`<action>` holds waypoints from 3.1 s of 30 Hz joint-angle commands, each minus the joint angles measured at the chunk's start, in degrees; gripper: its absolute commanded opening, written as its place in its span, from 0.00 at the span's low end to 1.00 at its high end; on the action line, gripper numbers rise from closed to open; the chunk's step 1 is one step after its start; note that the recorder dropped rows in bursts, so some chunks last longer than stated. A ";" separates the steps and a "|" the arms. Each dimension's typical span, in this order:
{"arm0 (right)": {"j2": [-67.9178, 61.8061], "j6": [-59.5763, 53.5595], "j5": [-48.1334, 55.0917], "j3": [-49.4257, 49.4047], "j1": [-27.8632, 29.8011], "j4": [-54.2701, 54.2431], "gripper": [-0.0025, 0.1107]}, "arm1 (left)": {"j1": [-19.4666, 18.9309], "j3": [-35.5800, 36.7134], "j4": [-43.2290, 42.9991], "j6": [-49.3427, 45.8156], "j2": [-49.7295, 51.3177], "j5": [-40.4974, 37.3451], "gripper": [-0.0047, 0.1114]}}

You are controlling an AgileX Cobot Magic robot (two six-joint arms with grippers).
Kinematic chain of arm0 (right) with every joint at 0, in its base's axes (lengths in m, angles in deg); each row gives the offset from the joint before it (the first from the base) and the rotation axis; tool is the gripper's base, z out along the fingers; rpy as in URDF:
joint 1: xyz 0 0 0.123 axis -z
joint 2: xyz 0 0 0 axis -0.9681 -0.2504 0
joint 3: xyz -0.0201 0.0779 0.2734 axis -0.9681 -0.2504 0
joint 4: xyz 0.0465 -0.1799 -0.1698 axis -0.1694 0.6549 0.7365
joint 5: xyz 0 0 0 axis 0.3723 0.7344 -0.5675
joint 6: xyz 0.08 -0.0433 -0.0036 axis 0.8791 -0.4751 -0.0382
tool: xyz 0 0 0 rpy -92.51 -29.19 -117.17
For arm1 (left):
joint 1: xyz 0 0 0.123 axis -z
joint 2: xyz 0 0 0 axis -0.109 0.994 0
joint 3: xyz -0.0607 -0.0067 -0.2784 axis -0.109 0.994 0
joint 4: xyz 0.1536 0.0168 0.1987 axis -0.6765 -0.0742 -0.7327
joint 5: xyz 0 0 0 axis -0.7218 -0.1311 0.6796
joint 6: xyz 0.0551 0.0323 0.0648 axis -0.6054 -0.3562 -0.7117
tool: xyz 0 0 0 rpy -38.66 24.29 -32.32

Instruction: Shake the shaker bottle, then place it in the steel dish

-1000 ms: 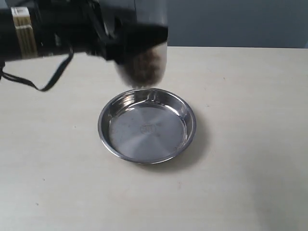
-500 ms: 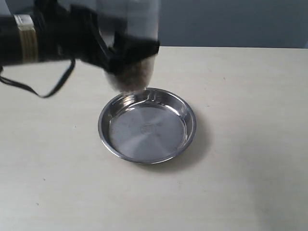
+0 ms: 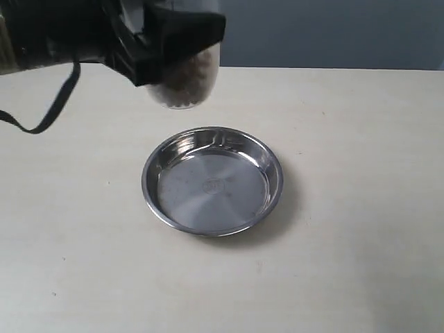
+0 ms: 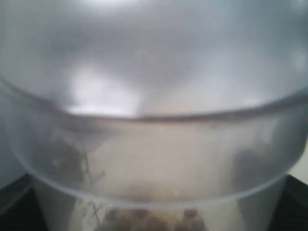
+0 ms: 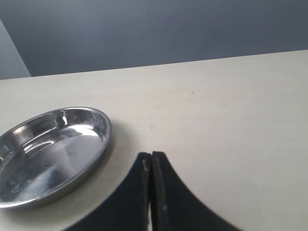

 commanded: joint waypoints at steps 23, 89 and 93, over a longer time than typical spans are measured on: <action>0.22 -0.09 -0.57 -0.07 -0.06 0.04 0.02 | 0.27 7.79 13.16 -11.47 0.05 8.60 0.04; 0.22 -0.09 -0.57 -0.07 -0.06 0.04 0.02 | 0.27 10.80 28.57 -31.86 18.44 18.82 0.04; 0.22 -0.09 -0.57 -0.07 -0.06 0.04 0.02 | 0.27 10.80 35.97 -37.26 22.26 19.47 0.04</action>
